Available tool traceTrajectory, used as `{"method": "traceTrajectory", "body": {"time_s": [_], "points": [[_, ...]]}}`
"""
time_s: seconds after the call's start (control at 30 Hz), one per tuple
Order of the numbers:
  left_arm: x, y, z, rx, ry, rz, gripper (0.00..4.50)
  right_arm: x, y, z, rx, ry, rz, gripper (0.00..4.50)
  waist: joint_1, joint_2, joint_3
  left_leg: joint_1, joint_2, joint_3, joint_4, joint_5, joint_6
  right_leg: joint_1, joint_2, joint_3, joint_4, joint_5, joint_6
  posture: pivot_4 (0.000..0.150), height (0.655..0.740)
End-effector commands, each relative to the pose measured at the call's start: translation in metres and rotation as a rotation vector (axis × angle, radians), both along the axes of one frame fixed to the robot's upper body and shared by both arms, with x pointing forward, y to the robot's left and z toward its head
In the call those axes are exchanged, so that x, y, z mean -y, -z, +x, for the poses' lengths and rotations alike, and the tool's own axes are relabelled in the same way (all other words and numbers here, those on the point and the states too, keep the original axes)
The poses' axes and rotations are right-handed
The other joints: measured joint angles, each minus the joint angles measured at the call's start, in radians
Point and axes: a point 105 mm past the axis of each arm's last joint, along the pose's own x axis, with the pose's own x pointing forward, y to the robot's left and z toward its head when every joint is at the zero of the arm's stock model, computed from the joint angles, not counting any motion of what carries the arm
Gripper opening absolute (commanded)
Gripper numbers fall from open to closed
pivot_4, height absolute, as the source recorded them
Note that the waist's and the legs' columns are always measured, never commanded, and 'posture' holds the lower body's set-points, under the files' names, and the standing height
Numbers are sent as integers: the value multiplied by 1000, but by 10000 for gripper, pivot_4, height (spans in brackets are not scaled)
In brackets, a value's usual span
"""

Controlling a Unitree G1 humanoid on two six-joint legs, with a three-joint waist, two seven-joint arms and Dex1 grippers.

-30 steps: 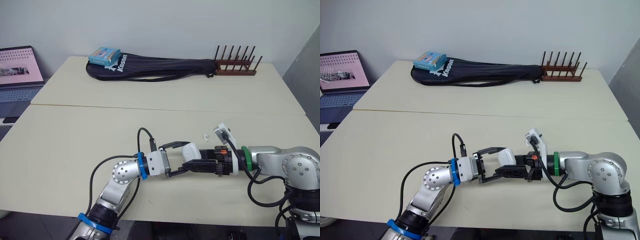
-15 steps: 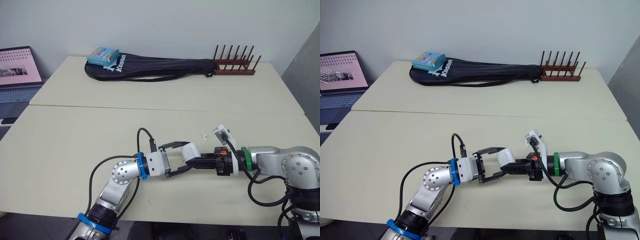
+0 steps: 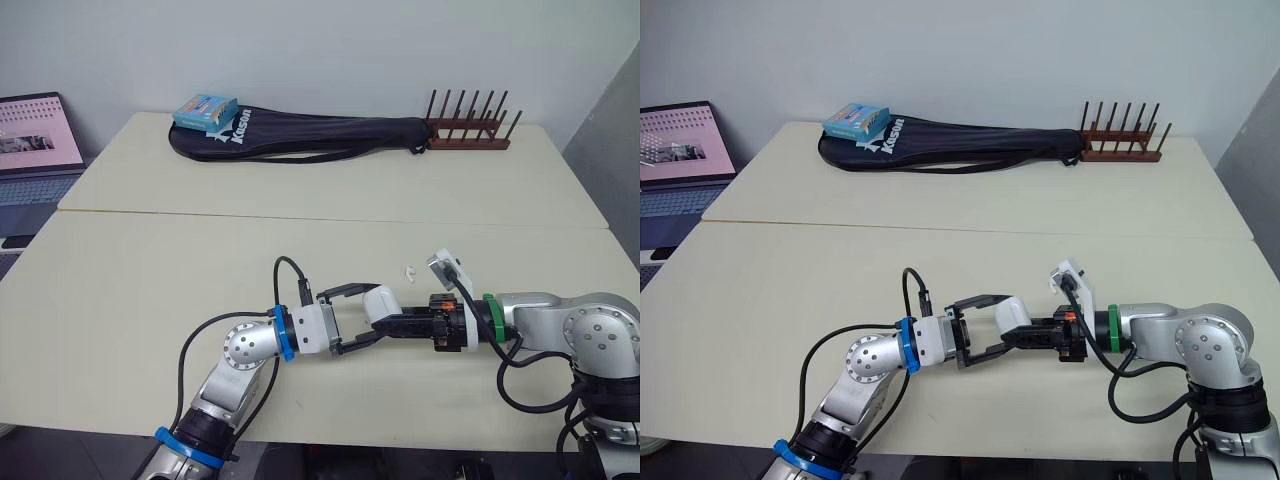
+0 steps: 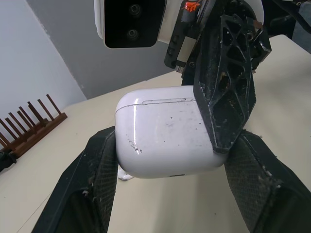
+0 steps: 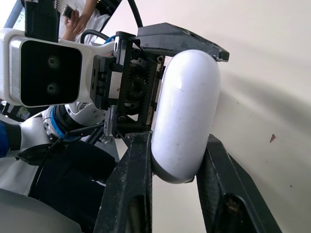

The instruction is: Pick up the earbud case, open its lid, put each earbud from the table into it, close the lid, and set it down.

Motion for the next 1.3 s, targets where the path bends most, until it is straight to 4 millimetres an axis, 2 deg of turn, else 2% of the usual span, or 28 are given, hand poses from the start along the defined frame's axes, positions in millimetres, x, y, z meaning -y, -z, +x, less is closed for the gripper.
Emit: {"method": "traceTrajectory", "body": {"time_s": [0.03, 0.1, 0.9, 1.0, 1.1, 1.3], "points": [[5, -10, -5, 36, 26, -34, 28134, -3, -9, -4, 44, -34, 24, 17540, 0, 0, 0, 0, 0, 0, 0, 0, 0, 0, 0, 0, 0, 0, 0, 1500, 7274], [4, -10, -5, 37, 26, -33, 28134, -3, -7, -4, 40, -35, 16, 24497, 0, 0, 0, 0, 0, 0, 0, 0, 0, 0, 0, 0, 0, 0, 0, 1500, 7274], [6, -11, -7, 46, 43, -23, 28134, 0, -11, 4, -26, -19, 74, 24954, -1, 0, 0, -1, 0, 0, 0, 0, 0, -1, 0, 0, 0, 0, 0, 1500, 7274], [6, -11, -8, 46, 43, -23, 28134, 0, -11, 4, -27, -16, 73, 19284, -1, 0, 0, -2, 0, 0, 0, 0, 0, -1, 0, 0, 0, 0, 0, 1500, 7274], [6, -11, -7, 45, 38, -24, 28133, -1, -11, 4, -29, -19, 70, 9063, -1, 0, 0, -2, 0, 0, 0, 0, 0, -1, 0, -1, 0, 0, 0, 1500, 7274], [5, -11, -7, 19, 43, -37, 28125, -1, -12, 4, -16, -24, 63, 8193, -1, 0, 0, -2, 0, 0, 0, 0, 0, -1, 0, -1, 0, 0, 0, 1500, 7274]]}}
